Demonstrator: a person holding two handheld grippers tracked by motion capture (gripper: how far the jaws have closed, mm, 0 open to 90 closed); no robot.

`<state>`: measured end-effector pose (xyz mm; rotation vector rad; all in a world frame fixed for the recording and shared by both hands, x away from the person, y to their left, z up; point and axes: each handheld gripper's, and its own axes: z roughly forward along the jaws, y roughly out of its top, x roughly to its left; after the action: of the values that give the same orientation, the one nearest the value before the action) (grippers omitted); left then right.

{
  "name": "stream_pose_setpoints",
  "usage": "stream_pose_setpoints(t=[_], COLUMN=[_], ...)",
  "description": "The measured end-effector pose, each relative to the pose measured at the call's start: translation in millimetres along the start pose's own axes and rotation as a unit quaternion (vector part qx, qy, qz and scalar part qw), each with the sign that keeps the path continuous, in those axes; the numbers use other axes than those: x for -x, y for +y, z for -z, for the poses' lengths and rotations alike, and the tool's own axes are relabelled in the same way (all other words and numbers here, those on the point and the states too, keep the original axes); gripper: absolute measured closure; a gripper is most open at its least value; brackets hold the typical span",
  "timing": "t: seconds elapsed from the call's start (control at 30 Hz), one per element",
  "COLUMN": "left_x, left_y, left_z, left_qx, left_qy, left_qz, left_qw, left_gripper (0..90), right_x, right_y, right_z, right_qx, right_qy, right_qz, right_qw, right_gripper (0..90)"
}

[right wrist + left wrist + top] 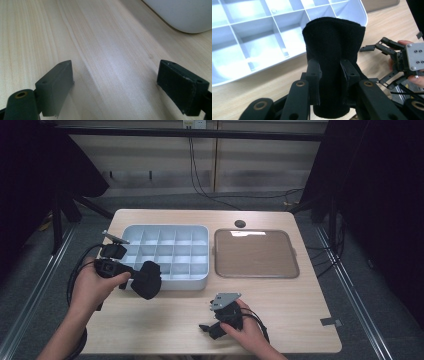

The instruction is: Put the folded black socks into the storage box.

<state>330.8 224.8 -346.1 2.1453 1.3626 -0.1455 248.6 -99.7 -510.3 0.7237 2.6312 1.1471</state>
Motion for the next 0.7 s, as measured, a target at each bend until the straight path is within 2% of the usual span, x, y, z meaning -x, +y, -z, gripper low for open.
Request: stream_pose_setpoints(t=[0.3, 0.33, 0.37, 0.43, 0.7], left_x=[-6.3, -5.5, -8.1, -10.3, -19.7], left_y=[8.9, 9.6, 10.9, 12.5, 19.1], left_z=[5.1, 4.8, 6.3, 7.6, 9.3], left_qx=[0.005, 0.015, 0.010, 0.012, 0.024], left_qy=[0.013, 0.014, 0.016, 0.019, 0.029], left_qz=[0.007, 0.021, 0.013, 0.011, 0.024], left_qw=[0.9999, 0.9996, 0.9997, 0.9997, 0.9990], left_gripper=[72.4, 72.4, 72.4, 72.4, 72.3], right_x=[-0.6, -0.7, -0.6, -0.6, -1.1], right_y=[-0.1, -0.1, 0.0, 0.0, 0.1], right_z=[-0.1, -0.1, 0.0, 0.0, 0.2], right_qx=[0.001, 0.001, 0.002, 0.002, 0.001], right_qy=[-0.001, -0.002, -0.004, -0.004, -0.005], right_qz=[-0.003, -0.003, -0.002, -0.002, -0.003], right_qw=[1.0000, 1.0000, 1.0000, 1.0000, 1.0000], right_gripper=[13.0, 13.1, 13.0, 13.1, 13.1])
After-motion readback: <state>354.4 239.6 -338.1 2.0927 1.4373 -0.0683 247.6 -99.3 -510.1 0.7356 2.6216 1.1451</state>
